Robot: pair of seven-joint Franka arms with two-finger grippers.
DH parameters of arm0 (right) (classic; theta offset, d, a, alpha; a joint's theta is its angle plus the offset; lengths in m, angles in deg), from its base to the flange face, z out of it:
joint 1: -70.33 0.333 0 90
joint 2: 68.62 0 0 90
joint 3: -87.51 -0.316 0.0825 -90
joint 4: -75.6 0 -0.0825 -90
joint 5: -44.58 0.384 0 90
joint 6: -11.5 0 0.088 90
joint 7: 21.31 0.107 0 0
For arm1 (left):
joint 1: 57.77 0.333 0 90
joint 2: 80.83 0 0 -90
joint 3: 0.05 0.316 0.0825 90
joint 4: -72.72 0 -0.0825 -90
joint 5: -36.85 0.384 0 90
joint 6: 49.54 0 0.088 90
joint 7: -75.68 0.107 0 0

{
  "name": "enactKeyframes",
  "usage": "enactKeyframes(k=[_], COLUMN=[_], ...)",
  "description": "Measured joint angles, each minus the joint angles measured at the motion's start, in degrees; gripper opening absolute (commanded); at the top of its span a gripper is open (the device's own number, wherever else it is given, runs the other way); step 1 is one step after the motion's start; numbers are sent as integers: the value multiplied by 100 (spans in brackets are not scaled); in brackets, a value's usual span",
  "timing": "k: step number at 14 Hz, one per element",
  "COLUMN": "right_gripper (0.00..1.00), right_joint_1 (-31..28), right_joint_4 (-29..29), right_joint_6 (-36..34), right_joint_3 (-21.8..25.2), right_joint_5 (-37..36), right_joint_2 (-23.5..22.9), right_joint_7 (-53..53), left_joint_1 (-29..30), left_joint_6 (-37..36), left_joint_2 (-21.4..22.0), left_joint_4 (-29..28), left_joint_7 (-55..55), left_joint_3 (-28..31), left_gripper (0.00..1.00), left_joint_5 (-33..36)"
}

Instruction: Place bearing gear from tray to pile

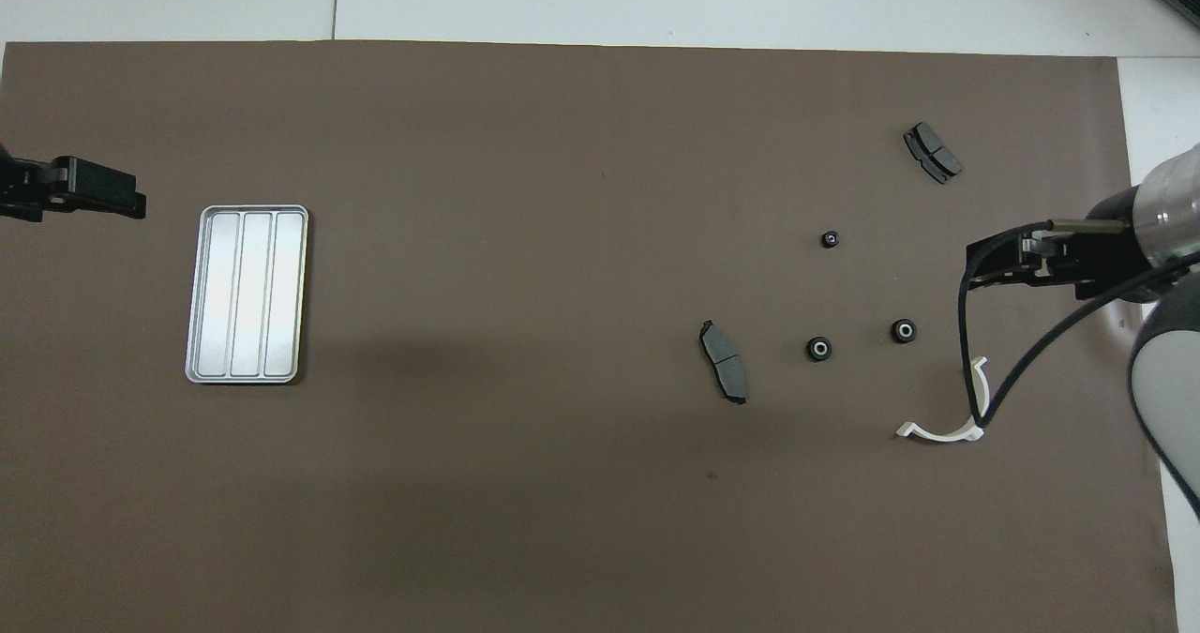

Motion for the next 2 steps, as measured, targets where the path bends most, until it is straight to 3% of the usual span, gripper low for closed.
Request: enactKeyframes(k=[2], right_gripper=[100], right_joint_1=[-2], right_joint_4=[0], right_joint_6=[23], right_joint_3=[0], right_joint_5=[0], right_joint_2=[0], right_joint_7=[-57], left_joint_1=[0], left_joint_6=[0], left_joint_2=[0], left_joint_4=[0], left_joint_7=[0], left_joint_3=[-4], left_gripper=[100], left_joint_5=[0])
